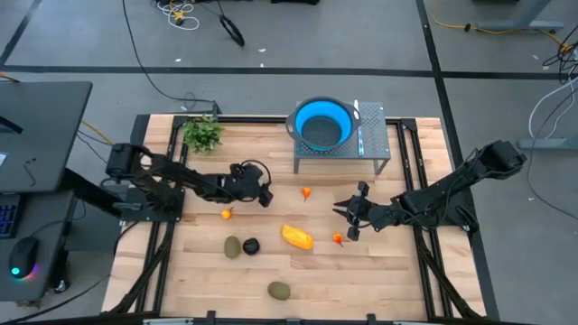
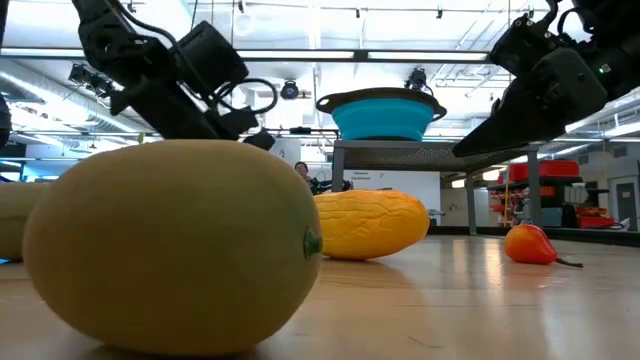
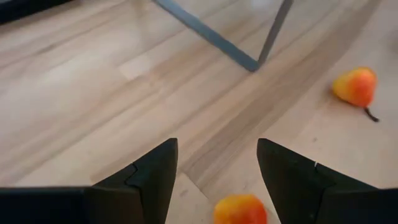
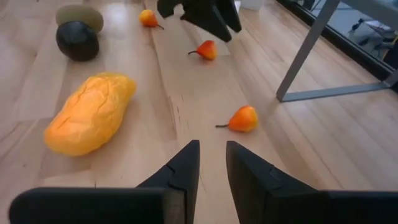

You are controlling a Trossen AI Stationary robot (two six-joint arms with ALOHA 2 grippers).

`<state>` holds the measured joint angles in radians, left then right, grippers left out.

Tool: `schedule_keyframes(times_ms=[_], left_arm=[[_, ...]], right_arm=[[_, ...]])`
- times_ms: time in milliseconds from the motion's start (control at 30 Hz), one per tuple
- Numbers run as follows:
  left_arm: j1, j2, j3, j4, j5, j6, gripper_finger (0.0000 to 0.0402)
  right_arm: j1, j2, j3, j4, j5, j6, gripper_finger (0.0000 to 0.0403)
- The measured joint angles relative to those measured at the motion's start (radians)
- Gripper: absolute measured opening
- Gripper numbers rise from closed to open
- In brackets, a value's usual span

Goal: Pick & Place Fruit
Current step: Put the yellow peach into the blue strainer bowl

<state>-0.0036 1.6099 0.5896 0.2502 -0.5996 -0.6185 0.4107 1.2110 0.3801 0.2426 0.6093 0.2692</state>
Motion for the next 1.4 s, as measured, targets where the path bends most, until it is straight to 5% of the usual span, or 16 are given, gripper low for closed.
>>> schedule_keyframes(times_ms=[667, 1100, 1400], left_arm=[[-0.028, 0.014, 0.0, -0.056, 0.008, -0.156, 0.0233], [-0.043, 0.051, 0.002, -0.087, 0.042, -0.232, 0.0307], [-0.05, 0.091, 0.002, -0.094, -0.012, -0.261, 0.0307]], right_arm=[[0.0, 0.0, 0.0, 0.009, -0.012, -0.028, 0.0089], [0.0, 0.0, 0.0, 0.012, -0.054, -0.013, 0.0089], [0.002, 0.0, 0.0, 0.002, -0.069, -0.011, 0.0089]])
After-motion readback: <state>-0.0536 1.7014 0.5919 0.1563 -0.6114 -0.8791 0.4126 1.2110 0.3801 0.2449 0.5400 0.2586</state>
